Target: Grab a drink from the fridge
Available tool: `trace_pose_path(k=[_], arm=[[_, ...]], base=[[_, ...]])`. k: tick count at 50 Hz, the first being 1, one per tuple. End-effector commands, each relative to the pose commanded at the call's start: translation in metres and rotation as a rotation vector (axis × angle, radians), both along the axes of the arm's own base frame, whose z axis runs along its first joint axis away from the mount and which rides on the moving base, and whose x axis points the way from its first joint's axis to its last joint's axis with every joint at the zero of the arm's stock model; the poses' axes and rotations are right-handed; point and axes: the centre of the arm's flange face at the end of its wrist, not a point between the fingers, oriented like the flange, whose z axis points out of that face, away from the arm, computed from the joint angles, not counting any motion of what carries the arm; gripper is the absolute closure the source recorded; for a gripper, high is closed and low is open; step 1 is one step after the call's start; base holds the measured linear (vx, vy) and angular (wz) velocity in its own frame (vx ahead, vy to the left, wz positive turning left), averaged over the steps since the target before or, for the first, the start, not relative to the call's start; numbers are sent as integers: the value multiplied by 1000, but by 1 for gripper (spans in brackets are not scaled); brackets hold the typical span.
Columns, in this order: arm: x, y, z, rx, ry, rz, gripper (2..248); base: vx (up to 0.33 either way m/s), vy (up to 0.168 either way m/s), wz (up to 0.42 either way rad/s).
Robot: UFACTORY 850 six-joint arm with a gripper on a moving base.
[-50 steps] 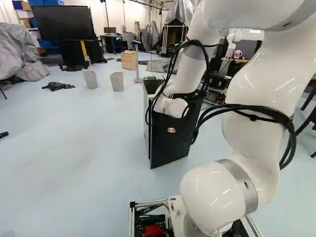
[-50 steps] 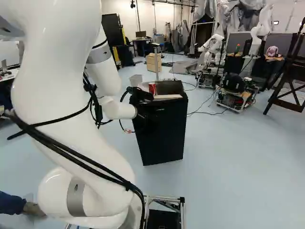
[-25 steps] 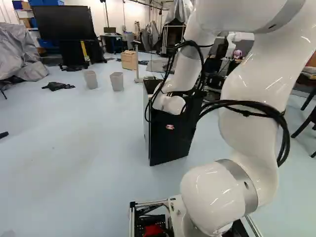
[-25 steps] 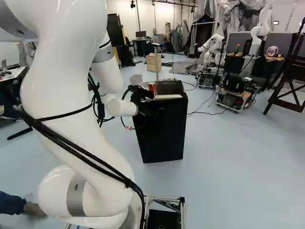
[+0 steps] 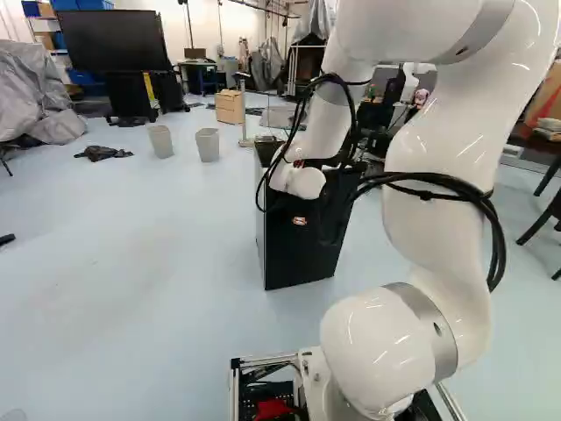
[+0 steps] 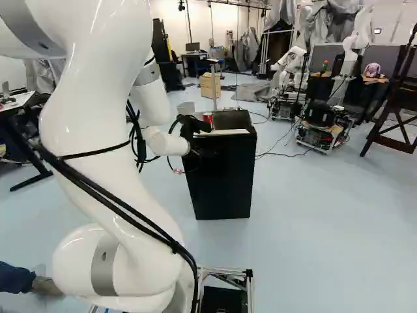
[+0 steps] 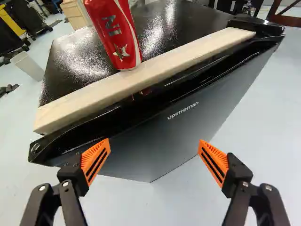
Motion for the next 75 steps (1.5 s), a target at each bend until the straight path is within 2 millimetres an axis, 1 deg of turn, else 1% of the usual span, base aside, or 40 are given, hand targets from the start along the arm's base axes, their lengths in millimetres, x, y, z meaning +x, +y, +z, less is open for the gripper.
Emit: trace_pose_path(k=[9,21,28,45,65,75], arm=[[7,0,0,0,-4,-1,3],[7,0,0,0,-3,-1,3],[-4,0,0,0,2,2,3],[-36,3,3,-9,-3,16,3],[-66,16,19,-71,-169,55,3],[-70,23,28,-106,-268,105,3]], base=[[0,0,0],[0,0,0],[0,0,0],[0,0,0],[0,0,0],[0,0,0]])
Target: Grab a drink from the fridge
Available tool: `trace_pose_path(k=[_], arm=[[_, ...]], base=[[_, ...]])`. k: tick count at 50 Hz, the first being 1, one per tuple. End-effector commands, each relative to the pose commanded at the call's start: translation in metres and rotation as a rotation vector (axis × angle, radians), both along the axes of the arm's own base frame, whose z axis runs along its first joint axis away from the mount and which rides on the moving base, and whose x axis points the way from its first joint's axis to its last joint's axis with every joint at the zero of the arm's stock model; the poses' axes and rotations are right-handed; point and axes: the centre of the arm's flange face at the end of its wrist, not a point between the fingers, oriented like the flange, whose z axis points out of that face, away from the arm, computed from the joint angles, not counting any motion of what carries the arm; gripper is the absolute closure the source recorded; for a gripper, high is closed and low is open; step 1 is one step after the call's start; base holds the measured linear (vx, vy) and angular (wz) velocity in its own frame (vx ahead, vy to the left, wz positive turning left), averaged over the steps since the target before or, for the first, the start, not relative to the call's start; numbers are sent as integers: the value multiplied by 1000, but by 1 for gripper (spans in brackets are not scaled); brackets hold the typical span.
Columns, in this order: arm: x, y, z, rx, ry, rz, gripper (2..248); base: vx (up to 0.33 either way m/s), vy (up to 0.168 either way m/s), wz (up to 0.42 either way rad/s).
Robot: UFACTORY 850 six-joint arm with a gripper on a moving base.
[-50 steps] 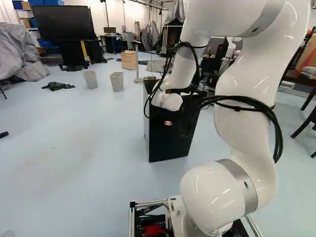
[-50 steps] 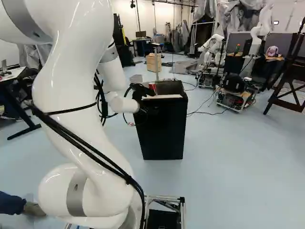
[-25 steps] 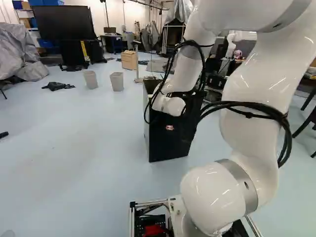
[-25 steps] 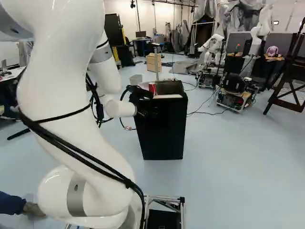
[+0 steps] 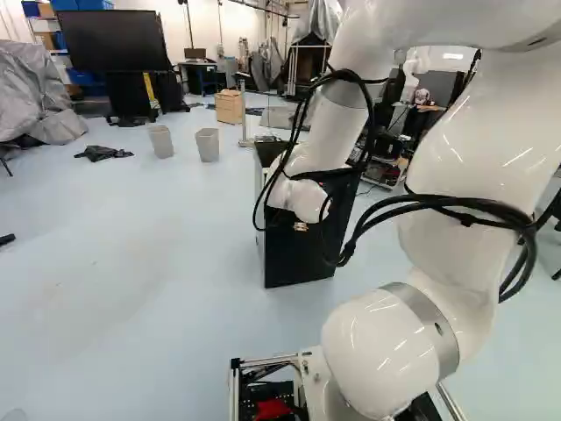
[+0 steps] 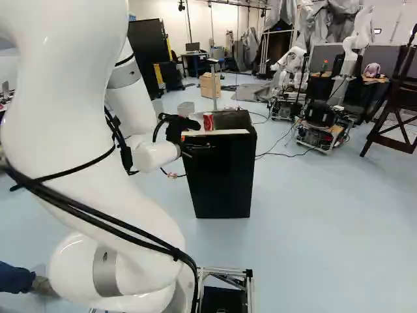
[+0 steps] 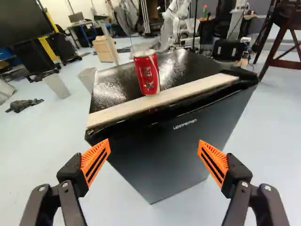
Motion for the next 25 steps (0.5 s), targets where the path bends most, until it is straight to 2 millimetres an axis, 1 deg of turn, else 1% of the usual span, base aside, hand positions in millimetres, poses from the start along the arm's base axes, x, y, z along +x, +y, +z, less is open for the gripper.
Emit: trace_pose_path(k=[19,25], arm=[[7,8,15,-63,-165,131,3],[13,6,14,-73,-184,143,3]], base=[[0,0,0],[0,0,0]])
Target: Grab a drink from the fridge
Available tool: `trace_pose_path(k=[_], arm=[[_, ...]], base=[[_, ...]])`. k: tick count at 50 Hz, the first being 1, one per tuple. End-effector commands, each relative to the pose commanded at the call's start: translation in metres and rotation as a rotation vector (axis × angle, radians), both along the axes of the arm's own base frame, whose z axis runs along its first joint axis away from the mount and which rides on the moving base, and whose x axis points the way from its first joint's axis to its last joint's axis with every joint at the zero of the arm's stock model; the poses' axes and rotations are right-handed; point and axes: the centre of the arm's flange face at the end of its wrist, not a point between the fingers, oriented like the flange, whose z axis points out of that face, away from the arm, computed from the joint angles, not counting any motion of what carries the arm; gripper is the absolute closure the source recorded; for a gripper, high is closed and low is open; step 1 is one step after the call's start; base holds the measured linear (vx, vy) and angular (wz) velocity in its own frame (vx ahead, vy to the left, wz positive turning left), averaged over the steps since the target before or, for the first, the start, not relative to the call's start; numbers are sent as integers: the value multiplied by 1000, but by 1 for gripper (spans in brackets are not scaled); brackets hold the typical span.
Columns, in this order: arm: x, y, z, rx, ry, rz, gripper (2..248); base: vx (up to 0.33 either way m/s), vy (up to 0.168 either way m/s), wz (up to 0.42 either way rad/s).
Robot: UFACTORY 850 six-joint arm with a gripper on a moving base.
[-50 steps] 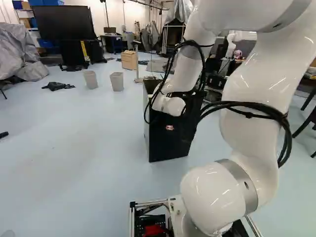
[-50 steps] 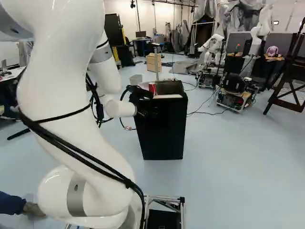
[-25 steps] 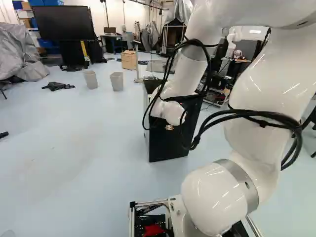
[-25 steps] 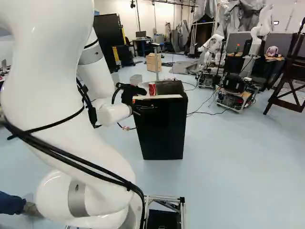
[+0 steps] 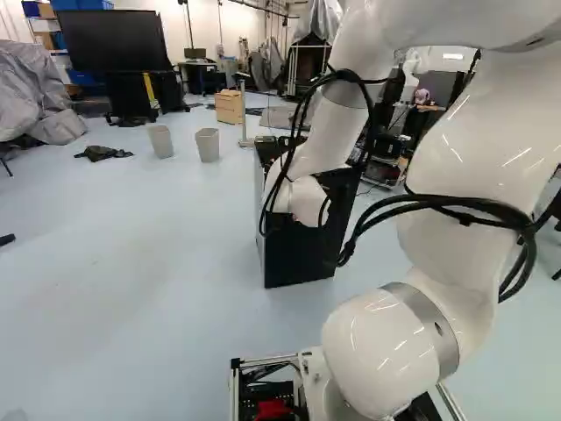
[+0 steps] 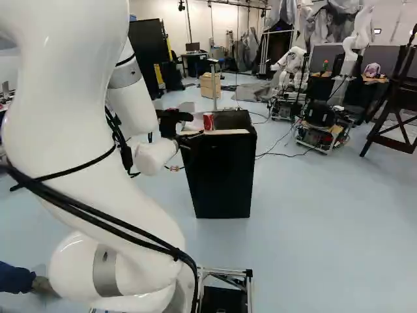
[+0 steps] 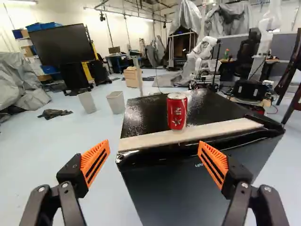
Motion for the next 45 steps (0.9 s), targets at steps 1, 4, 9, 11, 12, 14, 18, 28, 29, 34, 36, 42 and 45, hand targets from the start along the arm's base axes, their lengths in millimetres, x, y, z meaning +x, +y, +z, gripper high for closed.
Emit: trace_pose_path(k=[1,4,9,11,12,14,18,28,29,34,36,42,45], arm=[[1,-1,-1,-1,0,-1,3],[5,-4,-3,-3,2,-7,3],[11,-9,-8,-6,9,-21,3],[14,-12,-10,-7,13,-27,3],[16,-13,-11,-7,15,-30,3],[18,-15,-13,-8,19,-35,3],[24,-19,-17,-11,26,-42,3],[39,-29,-29,-18,43,-52,3],[41,-30,-30,-19,44,-53,3],[50,-34,-36,-22,51,-55,3],[54,-35,-38,-23,53,-55,3],[66,-39,-41,-25,50,-55,3],[72,-40,-42,-26,47,-55,3]], base=[[0,0,0],[0,0,0],[0,0,0],[0,0,0],[0,0,0],[0,0,0],[0,0,0],[0,0,0],[0,0,0],[0,0,0],[0,0,0],[0,0,0],[0,0,0]])
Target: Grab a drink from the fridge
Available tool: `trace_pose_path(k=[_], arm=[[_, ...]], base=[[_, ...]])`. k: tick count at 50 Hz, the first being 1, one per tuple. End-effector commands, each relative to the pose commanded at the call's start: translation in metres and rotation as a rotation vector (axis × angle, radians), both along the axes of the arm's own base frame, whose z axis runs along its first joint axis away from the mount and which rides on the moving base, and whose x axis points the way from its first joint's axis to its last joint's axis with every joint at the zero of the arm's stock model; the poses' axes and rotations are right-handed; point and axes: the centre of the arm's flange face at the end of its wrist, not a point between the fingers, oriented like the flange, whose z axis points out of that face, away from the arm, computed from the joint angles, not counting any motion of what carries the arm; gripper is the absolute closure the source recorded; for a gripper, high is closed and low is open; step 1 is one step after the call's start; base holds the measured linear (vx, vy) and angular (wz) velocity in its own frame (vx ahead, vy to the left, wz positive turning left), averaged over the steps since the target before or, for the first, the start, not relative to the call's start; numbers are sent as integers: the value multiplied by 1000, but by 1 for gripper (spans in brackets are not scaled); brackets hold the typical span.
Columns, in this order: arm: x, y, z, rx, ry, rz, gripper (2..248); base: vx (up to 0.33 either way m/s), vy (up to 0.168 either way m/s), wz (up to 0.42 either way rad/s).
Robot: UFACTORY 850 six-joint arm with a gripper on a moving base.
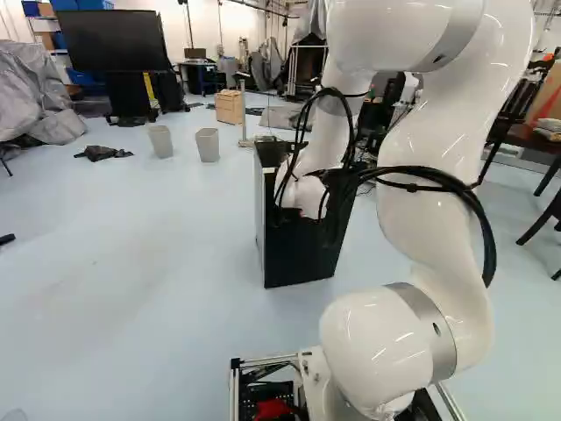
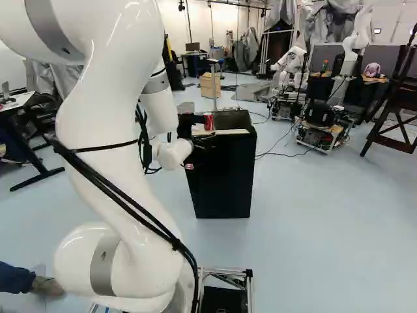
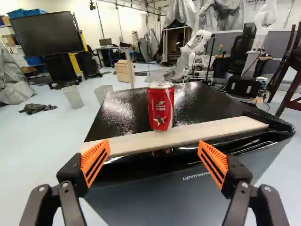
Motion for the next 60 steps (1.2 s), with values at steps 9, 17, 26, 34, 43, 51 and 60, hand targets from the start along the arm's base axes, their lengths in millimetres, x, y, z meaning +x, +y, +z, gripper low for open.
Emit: trace_pose_path(k=[9,17,26,34,43,51,60], arm=[[19,-2,-2,-2,-17,0,3],[36,-2,-3,-4,-36,3,3],[53,-2,-5,-6,-60,5,3],[65,-5,-6,-8,-80,4,3],[73,-8,-5,-11,-100,3,3],[79,-8,-5,-13,-118,5,3],[86,-8,-5,-15,-138,9,3]], base=[[0,0,0],[0,0,0],[0,0,0],[0,0,0],[0,0,0],[0,0,0],[0,0,0]])
